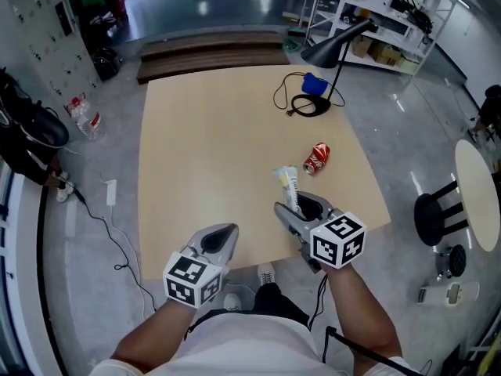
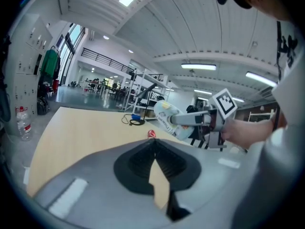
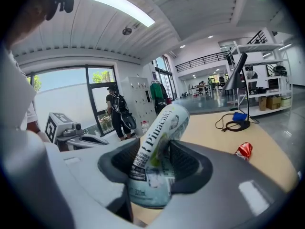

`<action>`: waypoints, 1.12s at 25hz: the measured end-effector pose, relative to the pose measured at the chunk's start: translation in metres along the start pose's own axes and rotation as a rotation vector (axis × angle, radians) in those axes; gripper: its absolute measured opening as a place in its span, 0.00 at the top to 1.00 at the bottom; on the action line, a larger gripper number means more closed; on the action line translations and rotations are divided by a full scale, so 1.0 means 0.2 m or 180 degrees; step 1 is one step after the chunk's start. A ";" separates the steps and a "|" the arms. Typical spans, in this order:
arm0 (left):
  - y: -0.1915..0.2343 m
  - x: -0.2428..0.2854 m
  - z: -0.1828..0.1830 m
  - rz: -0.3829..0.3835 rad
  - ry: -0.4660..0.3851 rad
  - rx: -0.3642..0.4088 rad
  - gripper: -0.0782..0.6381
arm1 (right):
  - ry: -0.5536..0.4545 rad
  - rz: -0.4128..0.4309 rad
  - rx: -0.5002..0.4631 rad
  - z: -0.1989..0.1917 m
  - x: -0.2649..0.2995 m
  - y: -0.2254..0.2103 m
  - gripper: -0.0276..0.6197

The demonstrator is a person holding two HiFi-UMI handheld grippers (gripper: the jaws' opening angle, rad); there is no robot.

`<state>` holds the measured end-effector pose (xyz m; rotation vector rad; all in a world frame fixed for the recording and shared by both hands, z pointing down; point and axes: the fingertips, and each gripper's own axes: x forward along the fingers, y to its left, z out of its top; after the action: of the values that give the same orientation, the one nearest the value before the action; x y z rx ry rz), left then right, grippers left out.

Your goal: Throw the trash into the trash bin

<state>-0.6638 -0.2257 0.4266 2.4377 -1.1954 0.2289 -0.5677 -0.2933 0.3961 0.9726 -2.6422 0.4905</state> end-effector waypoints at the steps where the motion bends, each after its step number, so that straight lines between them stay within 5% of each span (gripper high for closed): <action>1: -0.01 -0.01 0.01 -0.0021 -0.0016 0.0017 0.88 | -0.0013 -0.0015 0.0008 -0.01 -0.02 0.02 0.66; 15: -0.29 -0.08 0.05 -0.0504 -0.0167 0.0156 0.88 | -0.0302 -0.0346 0.0244 -0.12 -0.48 0.35 0.66; 28: -0.75 0.24 0.07 -0.1356 0.0043 0.0487 0.88 | -0.0699 -0.1119 0.0548 -0.24 -0.94 0.24 0.66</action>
<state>-0.5161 -0.1835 0.3864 2.7462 -0.6467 0.2144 -0.4558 -0.1329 0.3583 1.5899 -2.5585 0.5593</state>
